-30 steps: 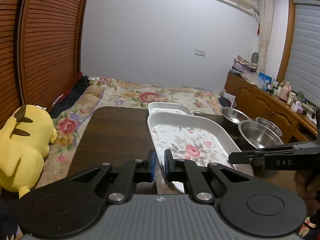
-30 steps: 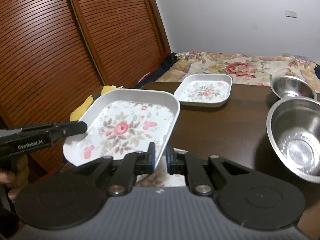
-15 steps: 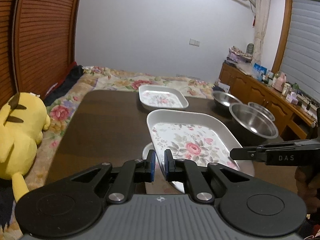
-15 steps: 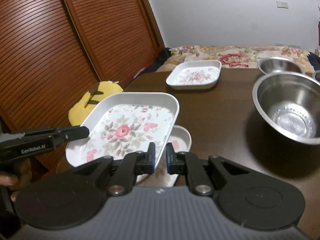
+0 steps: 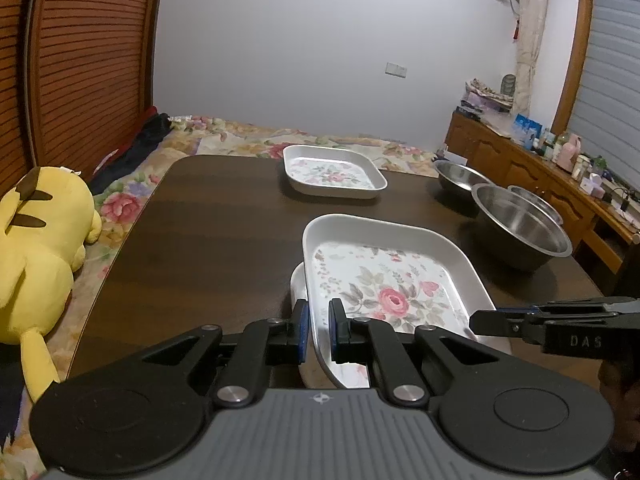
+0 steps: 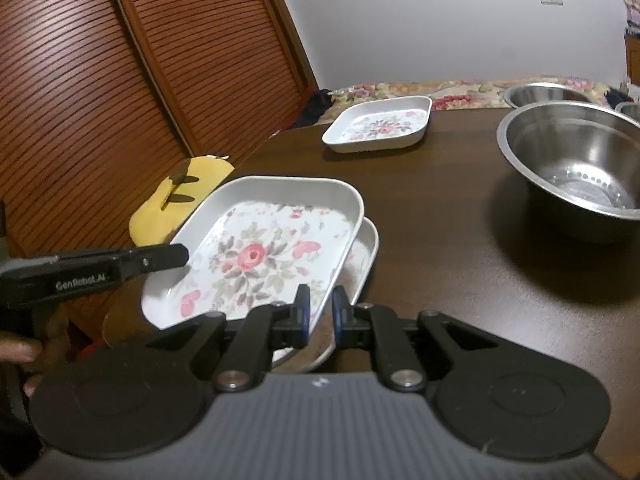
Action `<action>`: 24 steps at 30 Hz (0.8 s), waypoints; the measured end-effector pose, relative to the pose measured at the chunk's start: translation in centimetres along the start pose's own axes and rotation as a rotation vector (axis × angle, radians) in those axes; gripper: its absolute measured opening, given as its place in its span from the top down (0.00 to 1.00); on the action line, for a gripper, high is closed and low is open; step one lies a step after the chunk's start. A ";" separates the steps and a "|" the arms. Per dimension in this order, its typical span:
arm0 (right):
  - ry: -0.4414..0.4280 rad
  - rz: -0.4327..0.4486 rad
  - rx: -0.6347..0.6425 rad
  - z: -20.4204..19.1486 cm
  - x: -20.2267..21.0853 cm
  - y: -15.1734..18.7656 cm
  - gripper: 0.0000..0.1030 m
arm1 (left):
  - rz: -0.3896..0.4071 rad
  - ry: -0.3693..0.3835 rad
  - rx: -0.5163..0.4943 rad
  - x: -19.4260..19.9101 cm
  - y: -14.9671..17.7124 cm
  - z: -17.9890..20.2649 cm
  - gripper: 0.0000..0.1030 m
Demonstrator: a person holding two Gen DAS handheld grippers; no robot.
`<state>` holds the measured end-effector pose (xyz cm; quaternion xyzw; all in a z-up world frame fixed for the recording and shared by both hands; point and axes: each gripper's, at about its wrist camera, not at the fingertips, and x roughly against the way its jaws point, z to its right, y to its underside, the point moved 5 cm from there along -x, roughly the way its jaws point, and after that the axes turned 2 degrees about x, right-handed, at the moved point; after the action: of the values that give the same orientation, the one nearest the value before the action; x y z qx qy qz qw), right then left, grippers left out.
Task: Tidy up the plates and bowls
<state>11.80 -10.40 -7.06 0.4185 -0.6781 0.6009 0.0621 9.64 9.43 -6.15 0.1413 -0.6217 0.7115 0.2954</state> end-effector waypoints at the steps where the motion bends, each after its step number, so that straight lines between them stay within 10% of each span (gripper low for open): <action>1: 0.008 0.004 0.011 -0.1 0.0 0.1 0.87 | -0.003 0.000 0.001 -0.1 0.1 -0.1 0.90; 24: 0.026 0.037 -0.020 0.3 -0.2 0.9 0.85 | -0.039 -0.037 -0.016 -2.0 1.3 -0.2 0.90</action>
<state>11.45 -10.61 -7.92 0.3972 -0.6910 0.6005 0.0640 10.43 9.07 -8.38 0.1642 -0.6297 0.6980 0.2988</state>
